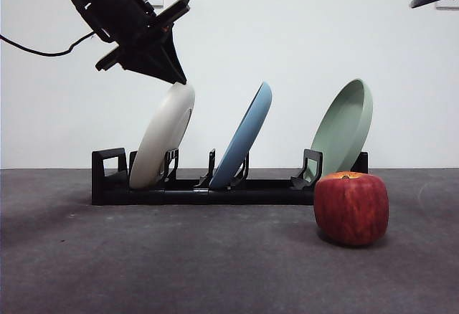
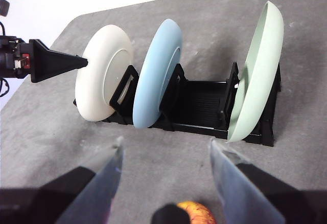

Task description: Take the yellow plate from the plate rack,put the plate on the table,take the apple from the table,put the apple in the plate

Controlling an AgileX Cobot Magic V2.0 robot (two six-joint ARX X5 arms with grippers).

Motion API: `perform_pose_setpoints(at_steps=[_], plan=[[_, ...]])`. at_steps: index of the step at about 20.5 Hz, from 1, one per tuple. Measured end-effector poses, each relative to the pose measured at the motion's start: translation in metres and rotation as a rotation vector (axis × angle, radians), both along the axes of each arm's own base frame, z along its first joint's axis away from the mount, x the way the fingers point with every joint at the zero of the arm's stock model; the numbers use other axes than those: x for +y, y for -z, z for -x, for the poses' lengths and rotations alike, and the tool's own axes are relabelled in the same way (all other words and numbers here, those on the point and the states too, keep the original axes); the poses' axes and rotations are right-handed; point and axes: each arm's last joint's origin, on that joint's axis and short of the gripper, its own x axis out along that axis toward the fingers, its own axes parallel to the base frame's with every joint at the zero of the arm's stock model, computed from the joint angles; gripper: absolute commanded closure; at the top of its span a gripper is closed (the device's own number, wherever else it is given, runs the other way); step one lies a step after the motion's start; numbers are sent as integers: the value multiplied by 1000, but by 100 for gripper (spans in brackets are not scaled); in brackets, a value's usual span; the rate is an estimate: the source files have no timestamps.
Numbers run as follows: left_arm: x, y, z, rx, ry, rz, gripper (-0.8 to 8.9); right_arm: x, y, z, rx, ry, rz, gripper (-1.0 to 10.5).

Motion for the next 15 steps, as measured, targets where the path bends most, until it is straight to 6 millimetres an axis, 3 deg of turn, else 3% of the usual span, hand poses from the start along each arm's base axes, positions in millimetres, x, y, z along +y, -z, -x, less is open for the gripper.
perform_pose_setpoints(at_steps=[8, 15], plan=[[0, -4, 1, 18, 11, 3, 822, 0, 0, 0, 0, 0, 0, 663], [-6, -46, 5, -14, 55, 25, 822, 0, 0, 0, 0, 0, 0, 663]])
